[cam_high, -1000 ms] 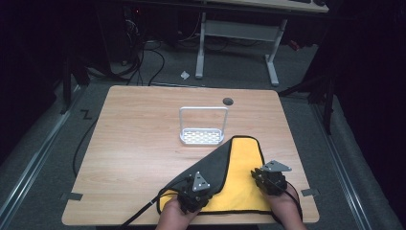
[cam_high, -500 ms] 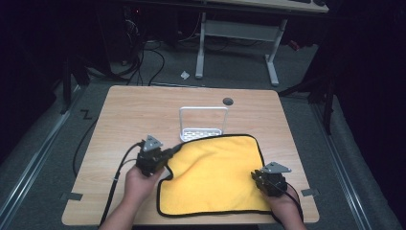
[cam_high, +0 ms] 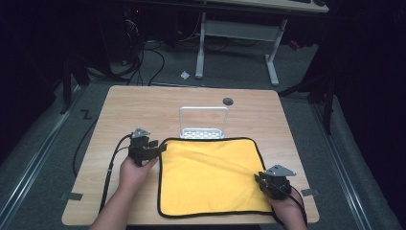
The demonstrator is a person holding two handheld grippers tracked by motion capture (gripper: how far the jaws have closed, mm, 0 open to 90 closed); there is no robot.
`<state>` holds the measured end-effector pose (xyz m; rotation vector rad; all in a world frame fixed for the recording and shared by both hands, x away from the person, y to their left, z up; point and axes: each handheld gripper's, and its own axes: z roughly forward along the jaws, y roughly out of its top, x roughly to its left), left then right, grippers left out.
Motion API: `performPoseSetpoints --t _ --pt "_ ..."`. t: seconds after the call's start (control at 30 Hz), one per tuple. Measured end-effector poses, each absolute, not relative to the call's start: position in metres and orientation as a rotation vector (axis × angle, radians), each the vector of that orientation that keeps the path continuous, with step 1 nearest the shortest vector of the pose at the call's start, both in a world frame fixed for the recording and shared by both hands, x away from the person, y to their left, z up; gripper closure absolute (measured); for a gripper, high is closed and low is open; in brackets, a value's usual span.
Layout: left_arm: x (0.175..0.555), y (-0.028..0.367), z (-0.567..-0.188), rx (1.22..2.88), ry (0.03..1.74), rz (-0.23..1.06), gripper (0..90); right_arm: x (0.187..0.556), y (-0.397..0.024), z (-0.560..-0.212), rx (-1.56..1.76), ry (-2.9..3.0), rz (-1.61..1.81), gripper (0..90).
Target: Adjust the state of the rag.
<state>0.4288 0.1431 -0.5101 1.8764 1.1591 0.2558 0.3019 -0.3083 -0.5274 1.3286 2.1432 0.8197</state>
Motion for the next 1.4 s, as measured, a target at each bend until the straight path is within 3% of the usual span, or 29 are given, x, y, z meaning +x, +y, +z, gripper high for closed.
performPoseSetpoints --t 0.17,0.3,0.5,0.73,0.93,1.1,1.4 --pt "0.424 0.148 -0.518 1.903 1.158 0.26 47.2 0.306 -0.316 -0.527 1.344 2.121 0.791 73.7" --pt "0.43 0.143 -0.529 1.887 1.16 0.268 45.0 0.305 -0.318 -0.524 1.362 2.104 0.789 67.4" --pt "0.443 0.131 -0.535 1.85 1.146 0.296 46.4 0.29 -0.276 -0.499 1.199 2.126 0.998 57.4" --pt "0.452 0.125 -0.538 1.878 1.164 0.27 53.9 0.274 -0.191 -0.496 0.955 2.264 1.053 52.6" --pt "0.456 0.124 -0.539 1.882 1.153 0.217 65.5 0.269 -0.136 -0.503 0.85 2.364 1.065 47.5" --pt "0.452 0.122 -0.538 1.904 1.11 0.258 83.6 0.265 -0.102 -0.511 0.766 2.44 1.076 46.6" --pt "0.451 0.123 -0.538 1.899 1.122 0.262 84.6 0.252 -0.057 -0.525 0.673 2.587 1.111 42.2"
